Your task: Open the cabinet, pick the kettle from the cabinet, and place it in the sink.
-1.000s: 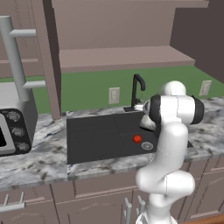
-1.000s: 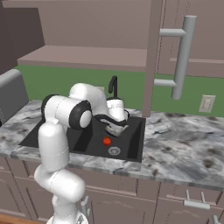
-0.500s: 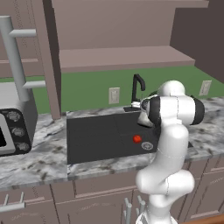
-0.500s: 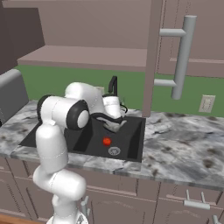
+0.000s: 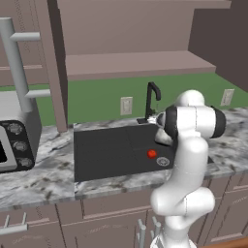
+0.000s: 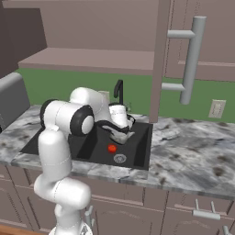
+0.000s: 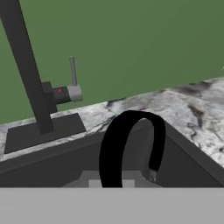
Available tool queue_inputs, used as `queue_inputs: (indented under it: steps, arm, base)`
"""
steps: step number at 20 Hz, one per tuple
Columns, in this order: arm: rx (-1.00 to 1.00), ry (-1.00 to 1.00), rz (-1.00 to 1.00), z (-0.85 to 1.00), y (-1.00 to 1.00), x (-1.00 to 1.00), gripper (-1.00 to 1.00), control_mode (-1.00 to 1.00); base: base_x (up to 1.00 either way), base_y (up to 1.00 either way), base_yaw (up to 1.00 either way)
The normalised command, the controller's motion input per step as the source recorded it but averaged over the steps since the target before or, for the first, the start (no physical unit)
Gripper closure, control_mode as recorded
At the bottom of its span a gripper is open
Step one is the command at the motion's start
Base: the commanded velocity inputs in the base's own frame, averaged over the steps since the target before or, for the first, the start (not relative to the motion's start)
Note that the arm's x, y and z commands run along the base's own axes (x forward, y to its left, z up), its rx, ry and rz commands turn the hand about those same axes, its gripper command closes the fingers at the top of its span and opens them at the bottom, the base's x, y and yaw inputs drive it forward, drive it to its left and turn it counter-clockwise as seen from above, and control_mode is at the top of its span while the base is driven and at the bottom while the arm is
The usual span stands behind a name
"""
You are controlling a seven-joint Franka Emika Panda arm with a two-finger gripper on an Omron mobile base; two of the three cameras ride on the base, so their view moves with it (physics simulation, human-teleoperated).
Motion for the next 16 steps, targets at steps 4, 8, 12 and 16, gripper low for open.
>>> queue_inputs:
  steps: [4, 8, 12, 16]
  arm:
    - [0.00, 0.00, -0.01, -0.43, -0.27, -0.09, 1.00, -1.00]
    - [0.00, 0.00, 0.00, -0.47, -0.23, -0.13, 1.00, -1.00]
    - [0.00, 0.00, 0.00, -0.50, -0.23, -0.10, 1.00, -1.00]
    - [0.01, 0.00, 0.00, -0.53, -0.18, -0.02, 1.00, -1.00]
  base:
    - [0.00, 0.00, 0.00]
    - [0.00, 0.00, 0.00]
    - [0.00, 0.00, 0.00]
    - [0.00, 0.00, 0.00]
